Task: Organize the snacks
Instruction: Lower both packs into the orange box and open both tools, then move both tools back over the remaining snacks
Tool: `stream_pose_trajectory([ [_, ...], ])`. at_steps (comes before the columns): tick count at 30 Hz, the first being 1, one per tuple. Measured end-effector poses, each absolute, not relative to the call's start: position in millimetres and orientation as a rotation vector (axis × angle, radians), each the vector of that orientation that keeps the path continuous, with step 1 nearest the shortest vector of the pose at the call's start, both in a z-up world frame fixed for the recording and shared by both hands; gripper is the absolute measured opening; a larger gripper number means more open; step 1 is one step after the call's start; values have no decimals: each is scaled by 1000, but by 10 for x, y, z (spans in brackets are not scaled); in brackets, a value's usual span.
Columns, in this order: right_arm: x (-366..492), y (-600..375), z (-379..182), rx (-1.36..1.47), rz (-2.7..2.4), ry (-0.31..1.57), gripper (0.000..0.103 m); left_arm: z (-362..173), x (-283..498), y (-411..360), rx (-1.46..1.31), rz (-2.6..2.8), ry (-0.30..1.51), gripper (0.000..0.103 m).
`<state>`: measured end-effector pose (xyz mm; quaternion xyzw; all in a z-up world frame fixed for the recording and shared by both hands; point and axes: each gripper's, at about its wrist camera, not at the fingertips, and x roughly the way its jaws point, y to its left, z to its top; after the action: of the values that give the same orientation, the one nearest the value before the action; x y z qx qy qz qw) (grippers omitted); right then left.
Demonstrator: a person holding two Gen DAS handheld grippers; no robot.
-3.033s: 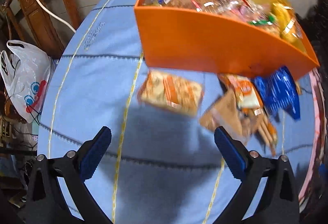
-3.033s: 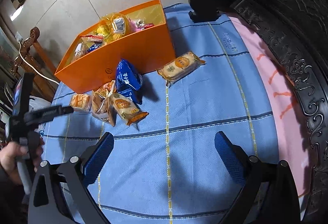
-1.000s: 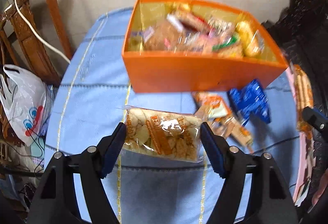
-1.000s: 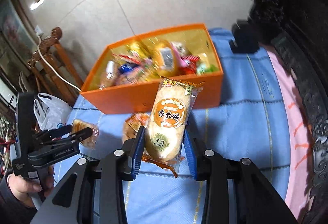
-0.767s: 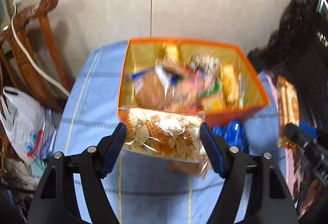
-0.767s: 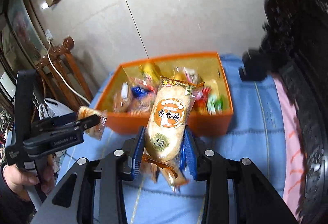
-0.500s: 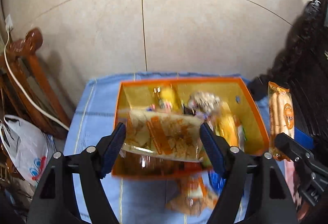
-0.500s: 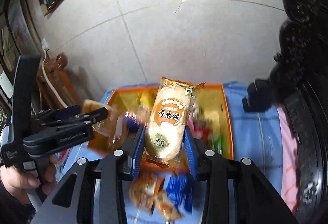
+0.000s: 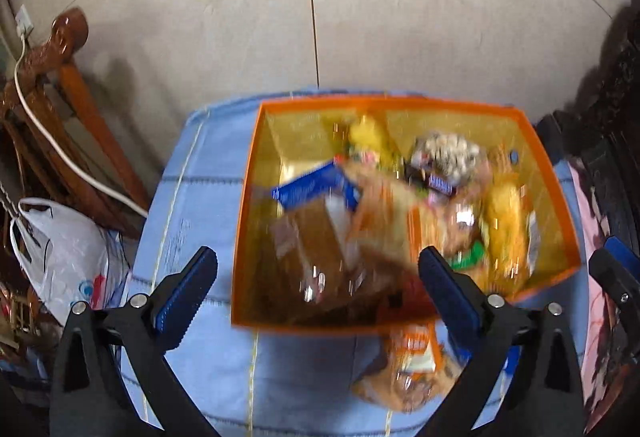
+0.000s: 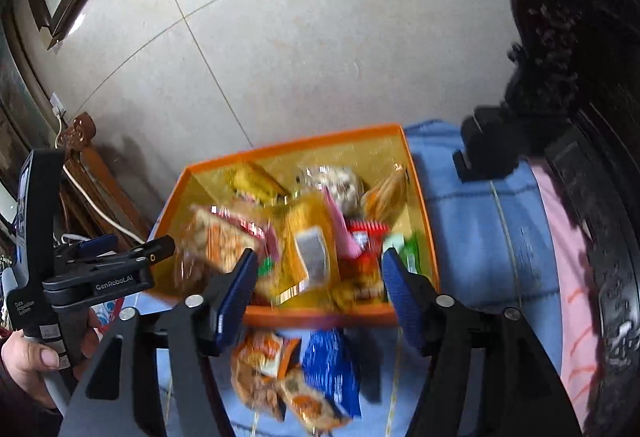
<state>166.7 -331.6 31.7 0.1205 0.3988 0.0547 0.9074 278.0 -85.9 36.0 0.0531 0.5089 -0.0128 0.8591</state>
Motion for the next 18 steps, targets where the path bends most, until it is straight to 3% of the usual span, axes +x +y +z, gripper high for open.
stream_pose_trajectory([
  [8, 1075, -3328, -16, 253, 83, 904, 71, 138, 2181, -765, 116, -40, 1139, 99],
  [18, 550, -3434, -609, 327, 64, 1048, 71, -594, 1581, -1058, 236, -118, 1257, 99],
])
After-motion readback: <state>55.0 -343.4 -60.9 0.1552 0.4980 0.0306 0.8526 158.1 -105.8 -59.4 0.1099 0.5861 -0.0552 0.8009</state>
